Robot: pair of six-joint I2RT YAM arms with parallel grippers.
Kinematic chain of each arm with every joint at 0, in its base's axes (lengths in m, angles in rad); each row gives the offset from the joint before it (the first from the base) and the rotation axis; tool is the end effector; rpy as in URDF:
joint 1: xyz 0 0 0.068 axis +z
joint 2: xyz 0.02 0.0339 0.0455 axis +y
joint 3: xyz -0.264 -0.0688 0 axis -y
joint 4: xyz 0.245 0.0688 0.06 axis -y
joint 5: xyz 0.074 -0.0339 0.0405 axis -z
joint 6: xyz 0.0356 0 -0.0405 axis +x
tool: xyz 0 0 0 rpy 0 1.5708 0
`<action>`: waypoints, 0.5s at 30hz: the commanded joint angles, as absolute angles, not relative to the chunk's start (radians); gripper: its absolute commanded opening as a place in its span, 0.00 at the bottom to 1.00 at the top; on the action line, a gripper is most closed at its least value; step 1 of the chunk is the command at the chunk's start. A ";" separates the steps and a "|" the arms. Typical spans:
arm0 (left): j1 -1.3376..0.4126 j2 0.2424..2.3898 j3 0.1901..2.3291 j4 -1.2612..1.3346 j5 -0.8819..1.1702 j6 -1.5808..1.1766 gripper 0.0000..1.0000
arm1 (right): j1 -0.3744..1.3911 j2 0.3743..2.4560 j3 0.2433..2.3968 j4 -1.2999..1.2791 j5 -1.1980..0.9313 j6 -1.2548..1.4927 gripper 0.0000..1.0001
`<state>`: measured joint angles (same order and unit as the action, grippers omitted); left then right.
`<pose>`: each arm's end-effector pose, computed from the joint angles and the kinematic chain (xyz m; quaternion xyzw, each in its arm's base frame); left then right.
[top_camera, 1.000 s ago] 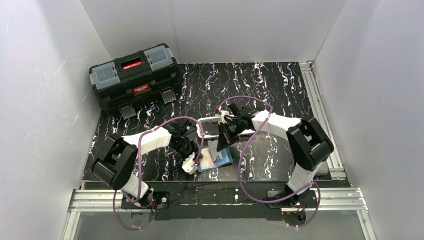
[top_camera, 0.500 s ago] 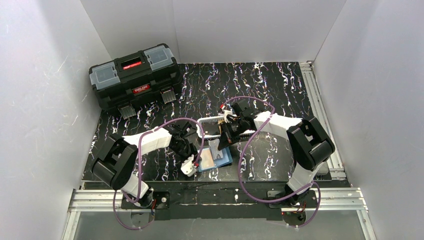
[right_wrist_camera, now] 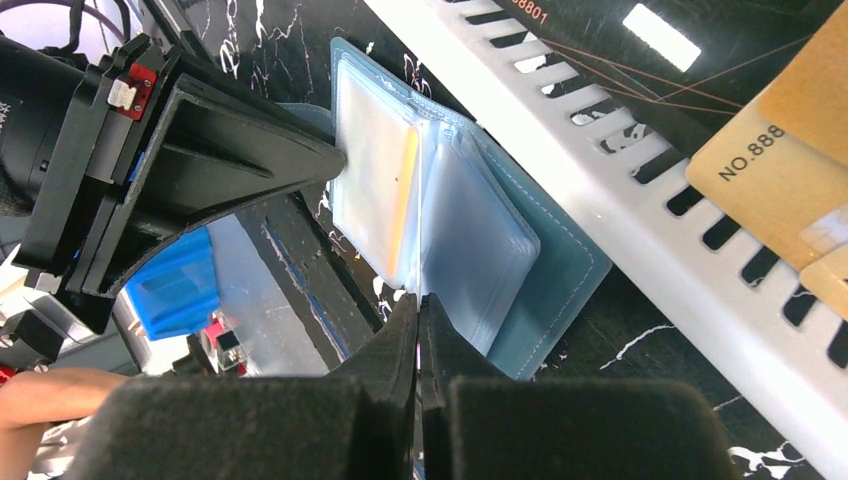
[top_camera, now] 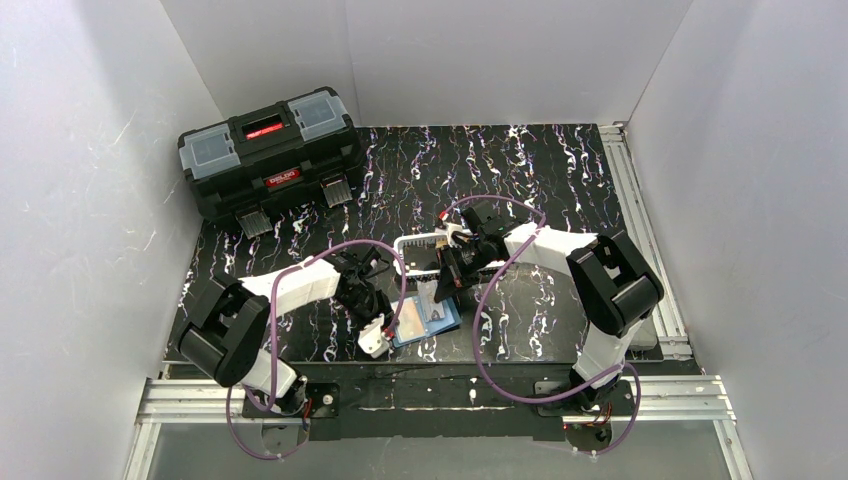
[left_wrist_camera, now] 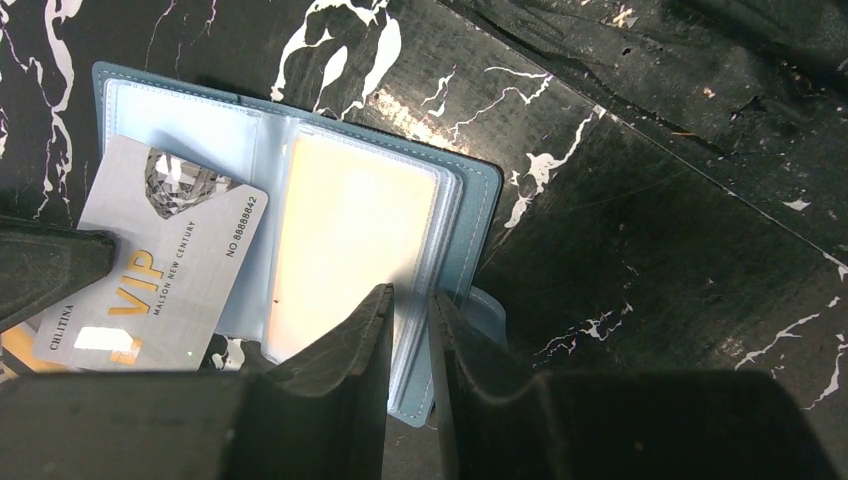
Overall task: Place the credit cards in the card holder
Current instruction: Insert the credit card into the card holder.
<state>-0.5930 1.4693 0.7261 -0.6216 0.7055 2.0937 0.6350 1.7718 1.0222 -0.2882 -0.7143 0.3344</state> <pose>0.1819 -0.1504 0.1556 0.9174 0.1759 -0.1856 0.3049 0.2633 0.2229 0.1623 -0.2264 0.8798 0.4134 0.0612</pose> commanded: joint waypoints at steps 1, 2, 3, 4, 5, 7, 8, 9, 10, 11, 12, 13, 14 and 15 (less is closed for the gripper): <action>-0.598 1.440 0.694 -0.704 0.704 2.296 0.20 | 0.638 1.769 1.040 -0.256 -0.756 0.339 0.01; -0.598 1.438 0.693 -0.705 0.705 2.298 0.19 | 0.639 1.772 1.041 -0.254 -0.762 0.339 0.01; -0.598 1.437 0.690 -0.707 0.707 2.301 0.19 | 0.640 1.777 1.044 -0.252 -0.767 0.340 0.01; -0.598 1.438 0.690 -0.707 0.707 2.304 0.18 | 0.640 1.781 1.046 -0.250 -0.772 0.339 0.01; -0.598 1.440 0.690 -0.707 0.707 2.306 0.17 | 0.640 1.783 1.045 -0.246 -0.775 0.339 0.01; -0.598 1.444 0.691 -0.707 0.711 2.306 0.15 | 0.640 1.781 1.041 -0.232 -0.783 0.344 0.01; -0.598 1.444 0.692 -0.706 0.714 2.306 0.14 | 0.640 1.780 1.040 -0.229 -0.785 0.344 0.01; -0.598 1.444 0.691 -0.706 0.715 2.307 0.13 | 0.640 1.781 1.040 -0.227 -0.787 0.345 0.01; -0.599 1.445 0.690 -0.706 0.717 2.306 0.13 | 0.640 1.782 1.040 -0.224 -0.793 0.345 0.01; -0.598 1.447 0.690 -0.705 0.720 2.307 0.12 | 0.640 1.782 1.040 -0.218 -0.796 0.347 0.01; -0.598 1.446 0.691 -0.704 0.723 2.306 0.11 | 0.640 1.783 1.037 -0.210 -0.807 0.350 0.01; -0.598 1.449 0.690 -0.703 0.724 2.307 0.10 | 0.640 1.783 1.037 -0.203 -0.809 0.353 0.01; -0.598 1.450 0.691 -0.701 0.725 2.307 0.10 | 0.642 1.787 1.038 -0.204 -0.809 0.352 0.01; -0.599 1.451 0.690 -0.700 0.727 2.307 0.10 | 0.643 1.792 1.040 -0.204 -0.813 0.350 0.01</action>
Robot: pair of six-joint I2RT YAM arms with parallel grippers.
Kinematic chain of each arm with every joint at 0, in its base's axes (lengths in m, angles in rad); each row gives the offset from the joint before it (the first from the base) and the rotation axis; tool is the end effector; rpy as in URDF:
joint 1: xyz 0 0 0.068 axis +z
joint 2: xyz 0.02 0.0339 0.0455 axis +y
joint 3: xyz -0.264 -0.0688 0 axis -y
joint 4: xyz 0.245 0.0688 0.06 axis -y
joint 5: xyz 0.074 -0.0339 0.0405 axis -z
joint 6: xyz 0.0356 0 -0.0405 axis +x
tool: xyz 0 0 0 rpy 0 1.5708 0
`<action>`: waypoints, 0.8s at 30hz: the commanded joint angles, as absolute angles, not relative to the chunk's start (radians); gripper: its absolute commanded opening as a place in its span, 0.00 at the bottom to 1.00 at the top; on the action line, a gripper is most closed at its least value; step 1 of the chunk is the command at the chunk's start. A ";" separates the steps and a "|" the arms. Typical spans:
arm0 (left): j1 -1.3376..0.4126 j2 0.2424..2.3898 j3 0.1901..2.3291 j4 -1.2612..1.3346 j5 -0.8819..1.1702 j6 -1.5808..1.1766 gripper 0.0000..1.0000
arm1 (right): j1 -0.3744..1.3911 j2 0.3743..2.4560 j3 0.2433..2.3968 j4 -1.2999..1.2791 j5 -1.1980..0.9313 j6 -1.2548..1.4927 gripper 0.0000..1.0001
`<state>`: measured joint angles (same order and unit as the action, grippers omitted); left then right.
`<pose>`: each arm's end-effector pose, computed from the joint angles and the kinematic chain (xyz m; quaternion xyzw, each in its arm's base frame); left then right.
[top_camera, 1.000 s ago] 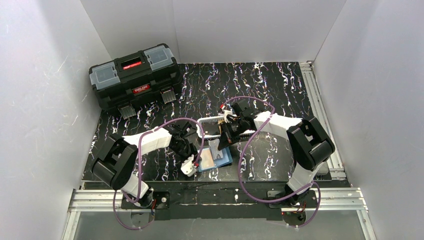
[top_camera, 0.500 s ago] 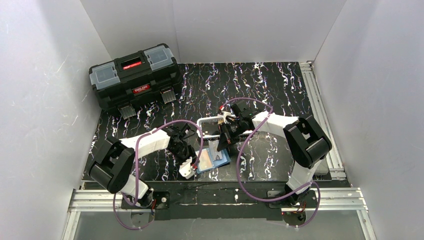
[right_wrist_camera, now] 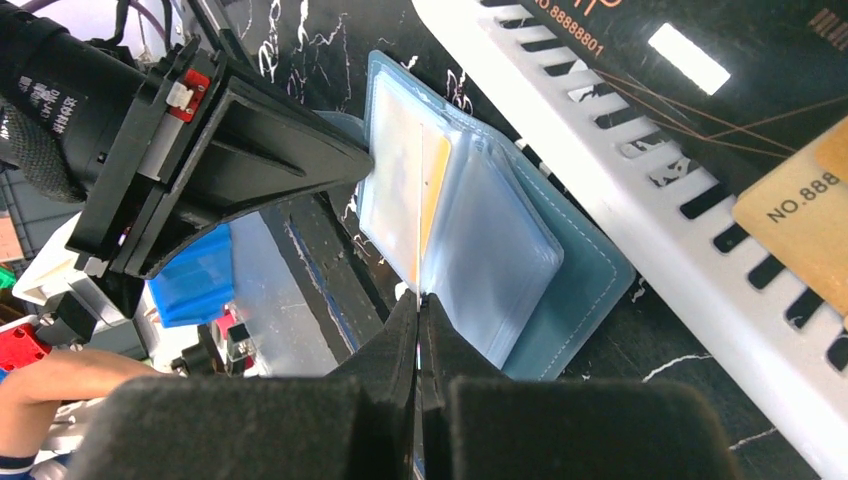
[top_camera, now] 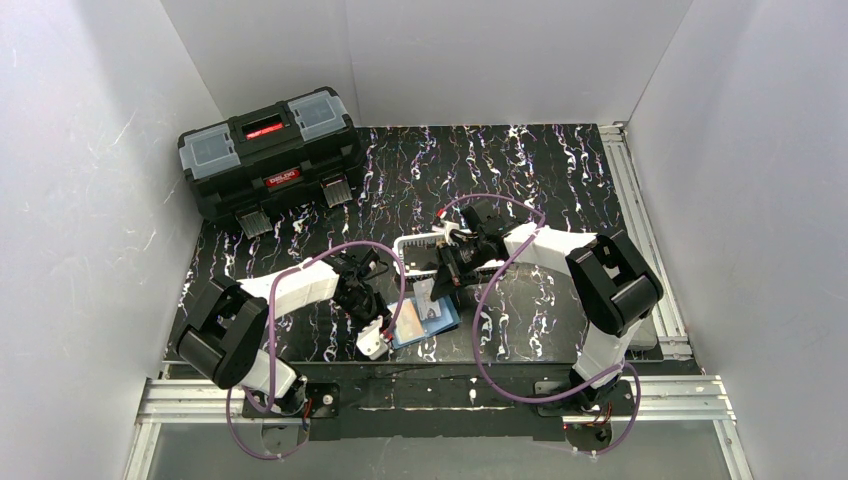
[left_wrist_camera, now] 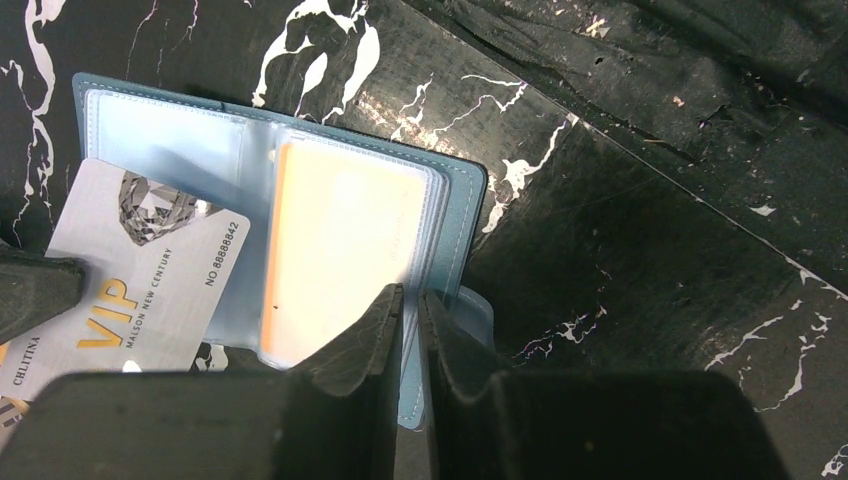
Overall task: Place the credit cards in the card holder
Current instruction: Insert the credit card into the card holder.
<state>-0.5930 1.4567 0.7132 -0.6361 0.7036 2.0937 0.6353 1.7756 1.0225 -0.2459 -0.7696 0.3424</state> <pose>0.1780 -0.1477 0.1548 0.9178 0.1787 -0.1898 0.2994 0.2649 0.2261 0.1645 -0.2345 0.8643 0.4407 0.0617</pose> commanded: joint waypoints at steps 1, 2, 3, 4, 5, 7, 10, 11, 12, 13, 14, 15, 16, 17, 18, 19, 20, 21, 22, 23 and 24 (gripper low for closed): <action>-0.600 1.452 0.692 -0.698 0.727 2.305 0.10 | 0.643 1.796 1.041 -0.204 -0.814 0.352 0.01; -0.600 1.452 0.692 -0.699 0.727 2.302 0.10 | 0.644 1.800 1.042 -0.203 -0.817 0.351 0.01; -0.601 1.451 0.690 -0.697 0.727 2.299 0.10 | 0.645 1.804 1.042 -0.201 -0.819 0.352 0.01; -0.601 1.451 0.690 -0.697 0.726 2.298 0.09 | 0.647 1.808 1.045 -0.201 -0.817 0.352 0.01; -0.601 1.451 0.690 -0.696 0.726 2.297 0.09 | 0.649 1.814 1.047 -0.200 -0.817 0.350 0.01; -0.601 1.447 0.691 -0.695 0.726 2.290 0.09 | 0.654 1.828 1.052 -0.199 -0.820 0.350 0.01; -0.601 1.443 0.693 -0.695 0.724 2.285 0.09 | 0.659 1.843 1.055 -0.197 -0.817 0.350 0.01; -0.602 1.443 0.693 -0.695 0.724 2.283 0.09 | 0.660 1.844 1.054 -0.194 -0.821 0.351 0.01; -0.602 1.443 0.693 -0.693 0.723 2.281 0.09 | 0.660 1.848 1.054 -0.192 -0.821 0.351 0.01; -0.603 1.442 0.694 -0.694 0.723 2.280 0.08 | 0.661 1.852 1.055 -0.193 -0.822 0.351 0.01; -0.603 1.442 0.695 -0.693 0.723 2.280 0.08 | 0.661 1.854 1.055 -0.193 -0.823 0.350 0.01; -0.603 1.442 0.693 -0.692 0.721 2.280 0.08 | 0.661 1.856 1.056 -0.193 -0.824 0.350 0.01; -0.603 1.443 0.693 -0.691 0.723 2.281 0.08 | 0.661 1.859 1.055 -0.194 -0.823 0.348 0.01; -0.603 1.443 0.693 -0.690 0.723 2.280 0.08 | 0.661 1.860 1.055 -0.197 -0.822 0.347 0.01; -0.604 1.444 0.693 -0.690 0.723 2.280 0.08 | 0.661 1.862 1.055 -0.199 -0.822 0.346 0.01; -0.604 1.445 0.694 -0.690 0.724 2.281 0.08 | 0.662 1.861 1.055 -0.201 -0.820 0.343 0.01; -0.604 1.446 0.695 -0.690 0.723 2.281 0.08 | 0.663 1.862 1.054 -0.206 -0.818 0.340 0.01; -0.605 1.447 0.695 -0.689 0.723 2.280 0.07 | 0.663 1.860 1.053 -0.212 -0.819 0.335 0.01; -0.606 1.448 0.696 -0.688 0.723 2.281 0.07 | 0.663 1.859 1.049 -0.214 -0.819 0.330 0.01; -0.606 1.448 0.697 -0.687 0.724 2.280 0.07 | 0.662 1.856 1.045 -0.219 -0.819 0.328 0.01; -0.606 1.449 0.699 -0.687 0.724 2.279 0.07 | 0.663 1.853 1.040 -0.223 -0.819 0.326 0.01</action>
<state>-0.5934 1.4567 0.7132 -0.6365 0.7025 2.0933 0.6567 1.8542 1.0248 -0.2131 -0.8116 0.3462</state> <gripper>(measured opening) 0.074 0.023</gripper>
